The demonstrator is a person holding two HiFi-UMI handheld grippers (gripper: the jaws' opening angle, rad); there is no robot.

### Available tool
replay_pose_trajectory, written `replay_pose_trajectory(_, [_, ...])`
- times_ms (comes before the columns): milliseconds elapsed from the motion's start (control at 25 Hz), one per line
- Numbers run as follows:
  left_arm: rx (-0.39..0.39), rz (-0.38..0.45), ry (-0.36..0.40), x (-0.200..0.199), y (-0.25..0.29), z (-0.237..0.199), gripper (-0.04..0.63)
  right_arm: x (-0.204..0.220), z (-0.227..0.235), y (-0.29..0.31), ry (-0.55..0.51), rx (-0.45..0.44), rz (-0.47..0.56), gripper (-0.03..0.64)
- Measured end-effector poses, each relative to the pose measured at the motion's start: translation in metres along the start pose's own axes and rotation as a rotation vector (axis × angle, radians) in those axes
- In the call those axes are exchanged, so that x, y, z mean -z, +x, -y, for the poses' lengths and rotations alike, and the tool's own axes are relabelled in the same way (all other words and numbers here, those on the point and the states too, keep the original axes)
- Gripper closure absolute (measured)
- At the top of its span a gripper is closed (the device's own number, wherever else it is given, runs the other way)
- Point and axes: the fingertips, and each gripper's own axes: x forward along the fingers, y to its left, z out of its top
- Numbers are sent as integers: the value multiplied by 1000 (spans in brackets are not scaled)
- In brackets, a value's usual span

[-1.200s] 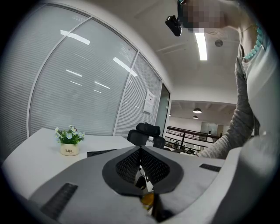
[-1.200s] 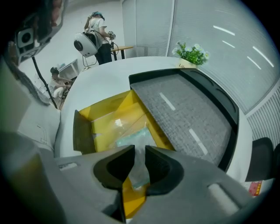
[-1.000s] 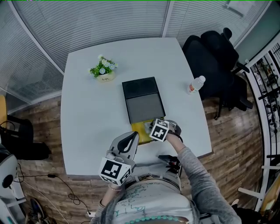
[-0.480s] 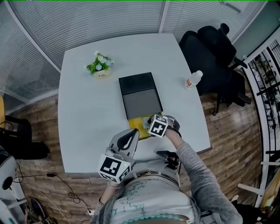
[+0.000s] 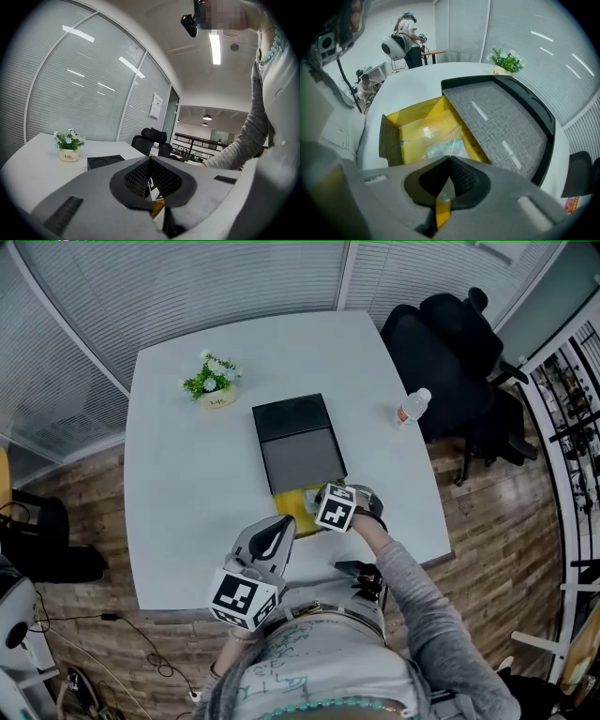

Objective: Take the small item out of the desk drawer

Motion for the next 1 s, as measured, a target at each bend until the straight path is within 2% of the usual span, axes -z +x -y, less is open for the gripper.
replay_pose_trajectory(480, [-9,-12,-12,6,-8,1,597,2,-6,0,-75,18,-1,612])
replay_pose_trajectory(1000, [-8,-28,-16,10,-15,1,598,1,-27,-11,-87,-54,9,614])
